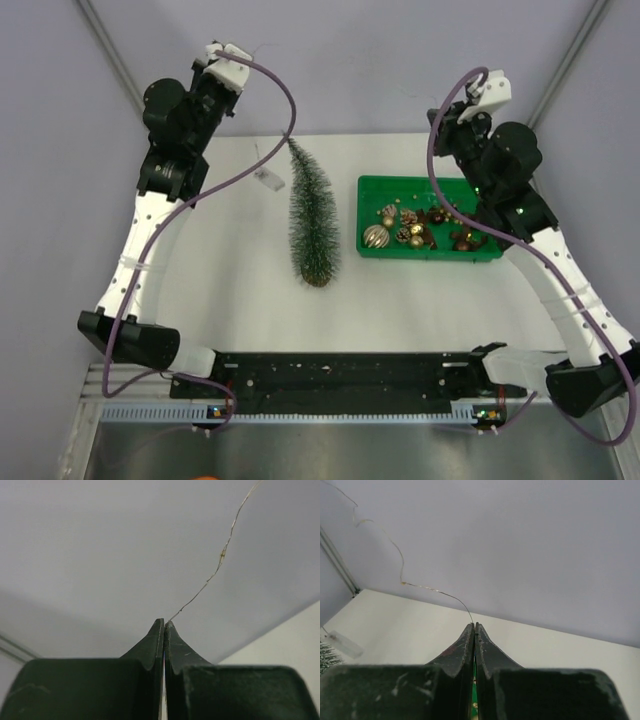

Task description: Decorate the small christmas tree

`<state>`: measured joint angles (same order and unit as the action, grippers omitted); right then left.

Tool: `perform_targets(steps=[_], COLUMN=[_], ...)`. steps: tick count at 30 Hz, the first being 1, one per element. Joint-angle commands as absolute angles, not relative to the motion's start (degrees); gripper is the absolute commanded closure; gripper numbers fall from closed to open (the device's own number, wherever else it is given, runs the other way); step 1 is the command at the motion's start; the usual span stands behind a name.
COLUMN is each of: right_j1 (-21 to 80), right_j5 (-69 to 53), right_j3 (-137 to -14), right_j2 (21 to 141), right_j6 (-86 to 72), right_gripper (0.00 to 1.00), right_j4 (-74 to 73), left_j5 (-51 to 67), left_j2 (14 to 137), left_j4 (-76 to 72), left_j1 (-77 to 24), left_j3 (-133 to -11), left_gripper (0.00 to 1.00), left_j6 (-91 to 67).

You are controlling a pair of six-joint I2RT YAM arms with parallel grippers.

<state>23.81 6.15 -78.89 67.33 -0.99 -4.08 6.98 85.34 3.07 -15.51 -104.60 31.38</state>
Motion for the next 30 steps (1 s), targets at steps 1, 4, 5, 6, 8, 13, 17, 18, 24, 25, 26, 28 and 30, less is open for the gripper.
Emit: perform_targets(steps=[1,4,5,6,8,13,17,18,24,25,26,28,30], right_j1=[23.38,23.38,23.29,23.38,23.29,23.38,23.29,23.38,23.29,23.29,23.38,23.29,23.29], right_j5=[2.29,-1.65,-2.80,-3.68,-5.44,-7.03,-8.52,-8.70,-9.49,-9.67,-10.02,-10.37,-10.81], right_j3=[-82.88,-83.32,-84.10,-85.33,-87.53,-90.17,-89.91,-89.74,-88.24,-87.98,-87.89,-87.80,-87.45], right_j2=[68.99,70.48,71.10,72.23,74.00,76.64,77.25,77.43,77.17,77.17,77.17,77.25,77.34], right_j6=[-0.35,-0.53,-1.05,-1.66,-2.19,-2.37,-2.46,-2.55,-3.43,-3.60,-3.86,-4.30,-4.57], right_gripper=[1.00,1.00,1.00,1.00,1.00,1.00,1.00,1.00,1.00,1.00,1.00,1.00,1.00], right_j4=[-1.93,-0.89,-1.05,-1.32,-2.02,-3.43,-3.34,-3.34,-2.29,-2.20,-1.85,-1.67,-1.41], left_j5=[9.58,11.07,11.86,12.21,11.52,9.75,11.07,11.77,16.17,16.26,16.09,16.34,17.05], left_j2=[75.79,70.85,69.71,68.57,67.24,64.96,61.62,60.83,53.89,53.44,53.18,52.91,52.47], left_j4=[5.45,6.23,6.85,7.20,8.26,11.51,13.09,14.05,16.78,17.05,17.57,18.63,19.42], left_j1=[-13.01,-12.92,-12.92,-12.83,-12.83,-11.52,-9.23,-8.97,-8.70,-8.70,-8.70,-8.70,-8.70], left_j3=[-93.11,-84.66,-82.29,-79.66,-77.18,-73.40,-69.88,-69.26,-64.87,-65.04,-65.30,-66.35,-66.88], left_gripper=[1.00,1.00,1.00,1.00,1.00,1.00,1.00,1.00,1.00,1.00,1.00,1.00,1.00], left_j6=[29.00,29.09,29.18,28.83,27.52,25.23,24.35,24.35,26.46,26.28,25.84,25.14,24.44])
